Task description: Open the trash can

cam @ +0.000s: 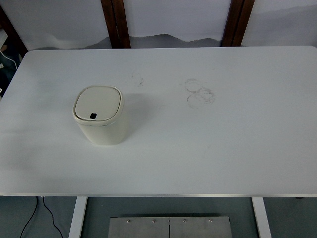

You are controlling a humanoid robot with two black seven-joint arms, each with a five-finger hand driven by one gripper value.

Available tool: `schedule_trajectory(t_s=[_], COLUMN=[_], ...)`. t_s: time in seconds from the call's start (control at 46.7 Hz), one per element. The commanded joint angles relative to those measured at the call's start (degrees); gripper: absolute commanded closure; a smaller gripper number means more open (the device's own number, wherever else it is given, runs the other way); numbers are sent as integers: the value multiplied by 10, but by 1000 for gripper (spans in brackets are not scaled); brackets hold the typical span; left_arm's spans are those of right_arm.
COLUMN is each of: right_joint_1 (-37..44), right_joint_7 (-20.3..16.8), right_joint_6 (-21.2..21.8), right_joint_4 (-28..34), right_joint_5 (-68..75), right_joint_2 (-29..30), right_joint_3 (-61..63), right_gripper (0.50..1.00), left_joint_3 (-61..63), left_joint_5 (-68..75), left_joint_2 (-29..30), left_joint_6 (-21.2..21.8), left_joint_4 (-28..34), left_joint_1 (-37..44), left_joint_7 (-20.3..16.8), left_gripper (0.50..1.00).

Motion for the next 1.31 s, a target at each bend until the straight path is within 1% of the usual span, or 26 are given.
schedule_trajectory(t_s=[0.0, 0.642, 0.878, 1.285], right_joint_1=[0, 0, 0, 0], right_joint_7=[0, 0, 0, 0], right_joint_6=[0, 0, 0, 0], right_joint_4=[0, -1, -1, -1], right_joint_5=[0, 0, 0, 0], right_joint_2=[0, 0, 0, 0], right_joint_3=[0, 0, 0, 0], right_gripper=[505, 505, 505, 505], left_joint_3=[0, 0, 0, 2], left_joint_5=[0, 0, 0, 6], left_joint_2=[0, -24, -25, -20], left_joint_6=[0, 4, 5, 19], left_joint_4=[0, 5, 5, 4], left_joint_1=[0, 1, 0, -10], left_joint_7=[0, -1, 0, 2], left_gripper=[500, 500, 500, 500])
